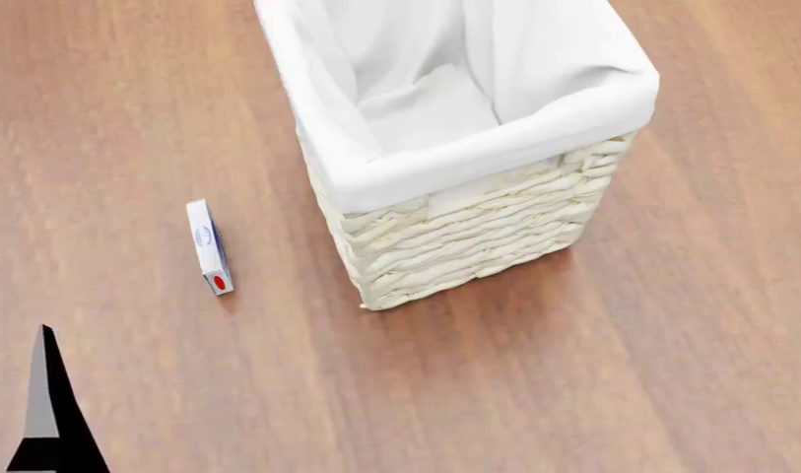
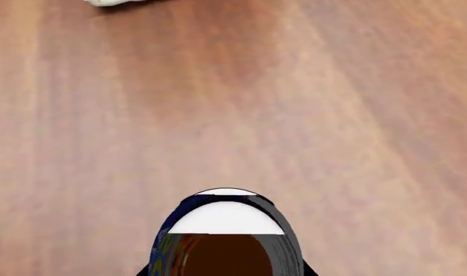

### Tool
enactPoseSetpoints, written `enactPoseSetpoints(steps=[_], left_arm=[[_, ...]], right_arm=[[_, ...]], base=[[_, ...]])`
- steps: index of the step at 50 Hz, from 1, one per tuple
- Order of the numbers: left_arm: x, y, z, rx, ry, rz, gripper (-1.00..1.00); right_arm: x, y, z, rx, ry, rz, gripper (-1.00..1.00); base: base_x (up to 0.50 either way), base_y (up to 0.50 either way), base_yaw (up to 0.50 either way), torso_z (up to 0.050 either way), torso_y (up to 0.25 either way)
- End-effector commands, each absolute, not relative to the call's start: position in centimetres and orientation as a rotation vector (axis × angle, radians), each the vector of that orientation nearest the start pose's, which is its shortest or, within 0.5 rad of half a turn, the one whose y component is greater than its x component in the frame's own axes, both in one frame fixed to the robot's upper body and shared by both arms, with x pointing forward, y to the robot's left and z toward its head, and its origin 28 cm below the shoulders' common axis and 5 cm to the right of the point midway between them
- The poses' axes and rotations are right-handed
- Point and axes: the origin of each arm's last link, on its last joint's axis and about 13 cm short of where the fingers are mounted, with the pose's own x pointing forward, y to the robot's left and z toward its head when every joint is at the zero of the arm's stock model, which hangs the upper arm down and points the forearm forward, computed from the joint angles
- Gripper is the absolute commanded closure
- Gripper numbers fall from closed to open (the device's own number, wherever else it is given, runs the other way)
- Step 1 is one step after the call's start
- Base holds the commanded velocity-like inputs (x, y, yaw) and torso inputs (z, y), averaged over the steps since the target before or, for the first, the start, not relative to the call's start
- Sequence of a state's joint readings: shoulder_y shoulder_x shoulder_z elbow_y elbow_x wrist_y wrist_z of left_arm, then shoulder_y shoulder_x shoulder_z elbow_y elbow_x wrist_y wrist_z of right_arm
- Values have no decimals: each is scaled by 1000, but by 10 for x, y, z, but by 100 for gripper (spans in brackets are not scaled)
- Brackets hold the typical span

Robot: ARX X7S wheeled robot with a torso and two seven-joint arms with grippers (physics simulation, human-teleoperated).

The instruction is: Pick up the alphabet soup and the cream cheese box, and put them in the basket.

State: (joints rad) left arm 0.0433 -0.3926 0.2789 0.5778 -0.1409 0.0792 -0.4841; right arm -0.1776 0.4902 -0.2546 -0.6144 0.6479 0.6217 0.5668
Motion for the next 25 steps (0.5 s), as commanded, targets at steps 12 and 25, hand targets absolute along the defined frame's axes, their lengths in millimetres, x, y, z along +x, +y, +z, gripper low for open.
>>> enactPoseSetpoints(steps=[12, 25], left_arm=[[180, 208, 120, 8, -530, 52, -100], [180, 208, 121, 10, -533, 51, -100]], right_arm=[[136, -106, 60, -9, 406, 22, 100], [137, -110, 69, -75, 317, -18, 100]], base=[[2, -1, 0, 0, 0], [1, 0, 0, 0, -1]])
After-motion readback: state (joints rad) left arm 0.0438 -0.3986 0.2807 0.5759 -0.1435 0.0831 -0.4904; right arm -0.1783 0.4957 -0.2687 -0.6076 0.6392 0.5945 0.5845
